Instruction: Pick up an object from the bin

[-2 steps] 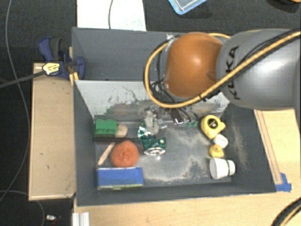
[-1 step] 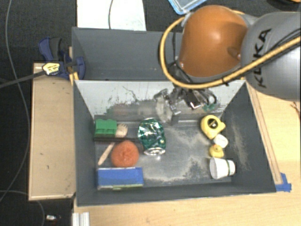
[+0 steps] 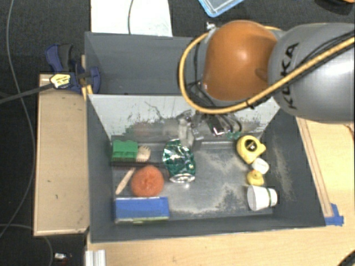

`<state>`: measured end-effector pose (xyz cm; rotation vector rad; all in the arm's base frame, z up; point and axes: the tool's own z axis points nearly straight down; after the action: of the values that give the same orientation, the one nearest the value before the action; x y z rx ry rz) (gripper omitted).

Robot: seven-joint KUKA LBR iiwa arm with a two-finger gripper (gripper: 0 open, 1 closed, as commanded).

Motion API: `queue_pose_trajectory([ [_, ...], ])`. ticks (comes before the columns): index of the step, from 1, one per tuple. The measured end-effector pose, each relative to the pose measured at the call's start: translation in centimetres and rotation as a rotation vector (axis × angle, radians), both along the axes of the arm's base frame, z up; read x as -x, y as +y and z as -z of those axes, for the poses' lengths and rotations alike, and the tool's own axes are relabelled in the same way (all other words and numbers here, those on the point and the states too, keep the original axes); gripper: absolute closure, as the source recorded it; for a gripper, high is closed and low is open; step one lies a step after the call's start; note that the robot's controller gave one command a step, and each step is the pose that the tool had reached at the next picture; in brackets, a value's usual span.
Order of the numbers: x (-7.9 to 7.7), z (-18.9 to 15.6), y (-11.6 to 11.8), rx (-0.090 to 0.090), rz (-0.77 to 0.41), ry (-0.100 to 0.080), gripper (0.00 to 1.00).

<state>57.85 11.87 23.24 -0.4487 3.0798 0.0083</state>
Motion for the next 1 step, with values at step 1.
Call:
queue_pose_trajectory([
  [1, -0.59, 2.78, 2.09, -0.001, 0.083, 0.005, 1.0],
])
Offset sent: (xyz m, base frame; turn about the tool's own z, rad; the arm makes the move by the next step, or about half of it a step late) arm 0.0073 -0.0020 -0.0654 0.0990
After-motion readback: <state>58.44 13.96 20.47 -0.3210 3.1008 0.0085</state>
